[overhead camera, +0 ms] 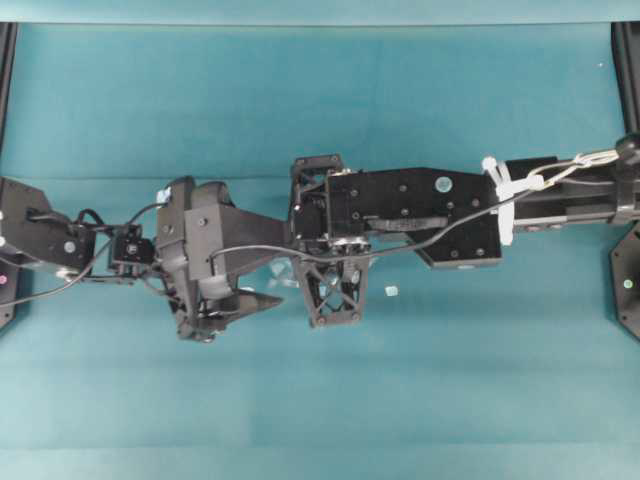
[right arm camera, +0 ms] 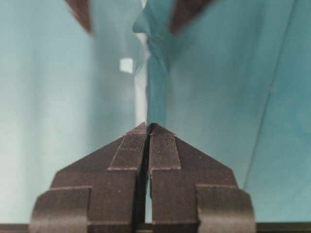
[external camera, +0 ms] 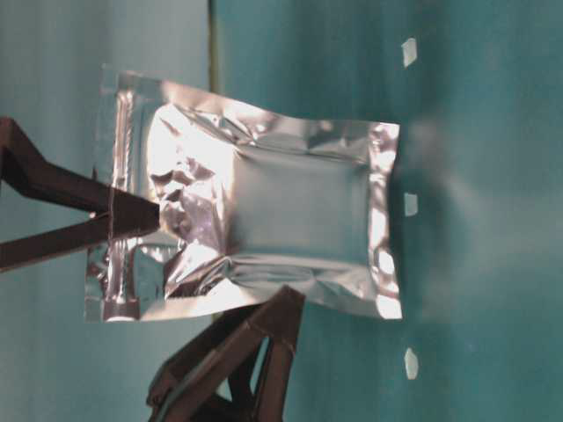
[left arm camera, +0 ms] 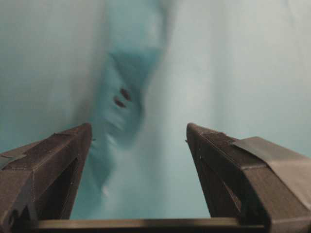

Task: Hand over the silver zip bag and make it stand upright.
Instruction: 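Close the left gripper on the bag's lower edge near the table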

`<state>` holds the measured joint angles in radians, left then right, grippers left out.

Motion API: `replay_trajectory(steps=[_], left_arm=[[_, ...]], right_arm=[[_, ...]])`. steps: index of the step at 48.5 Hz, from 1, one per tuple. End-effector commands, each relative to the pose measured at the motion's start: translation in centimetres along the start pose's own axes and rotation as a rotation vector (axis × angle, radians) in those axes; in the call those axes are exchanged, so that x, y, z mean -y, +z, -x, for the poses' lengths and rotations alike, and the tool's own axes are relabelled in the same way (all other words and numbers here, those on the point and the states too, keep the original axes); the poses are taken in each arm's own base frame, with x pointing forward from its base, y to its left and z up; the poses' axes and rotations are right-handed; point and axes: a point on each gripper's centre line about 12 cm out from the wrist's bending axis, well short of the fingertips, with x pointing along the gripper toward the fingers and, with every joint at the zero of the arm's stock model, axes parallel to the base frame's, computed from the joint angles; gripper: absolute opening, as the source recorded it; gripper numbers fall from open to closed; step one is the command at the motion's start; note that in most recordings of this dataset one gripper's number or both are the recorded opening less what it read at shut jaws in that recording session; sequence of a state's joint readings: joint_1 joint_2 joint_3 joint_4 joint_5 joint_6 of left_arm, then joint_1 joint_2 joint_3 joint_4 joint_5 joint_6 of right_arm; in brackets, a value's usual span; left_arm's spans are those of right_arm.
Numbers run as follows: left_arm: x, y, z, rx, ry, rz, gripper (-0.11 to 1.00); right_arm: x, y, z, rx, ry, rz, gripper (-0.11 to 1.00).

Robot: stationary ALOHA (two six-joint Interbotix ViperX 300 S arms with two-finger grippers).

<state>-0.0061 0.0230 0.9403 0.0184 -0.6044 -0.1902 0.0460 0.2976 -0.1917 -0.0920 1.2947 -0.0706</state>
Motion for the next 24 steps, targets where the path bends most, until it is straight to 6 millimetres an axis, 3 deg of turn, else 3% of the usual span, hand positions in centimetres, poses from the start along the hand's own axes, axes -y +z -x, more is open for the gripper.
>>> replay_trajectory(steps=[1, 24], left_arm=[[0.1, 0.7, -0.7, 0.027, -0.004, -0.001, 0.87], [0.2, -1.0, -3.5, 0.012, -0.013, -0.002, 0.87]], right_arm=[[-0.1, 0.4, 1.2, 0.034, 0.004, -0.008, 0.0], [-0.1, 0.4, 1.2, 0.037, 0.004, -0.009, 0.0]])
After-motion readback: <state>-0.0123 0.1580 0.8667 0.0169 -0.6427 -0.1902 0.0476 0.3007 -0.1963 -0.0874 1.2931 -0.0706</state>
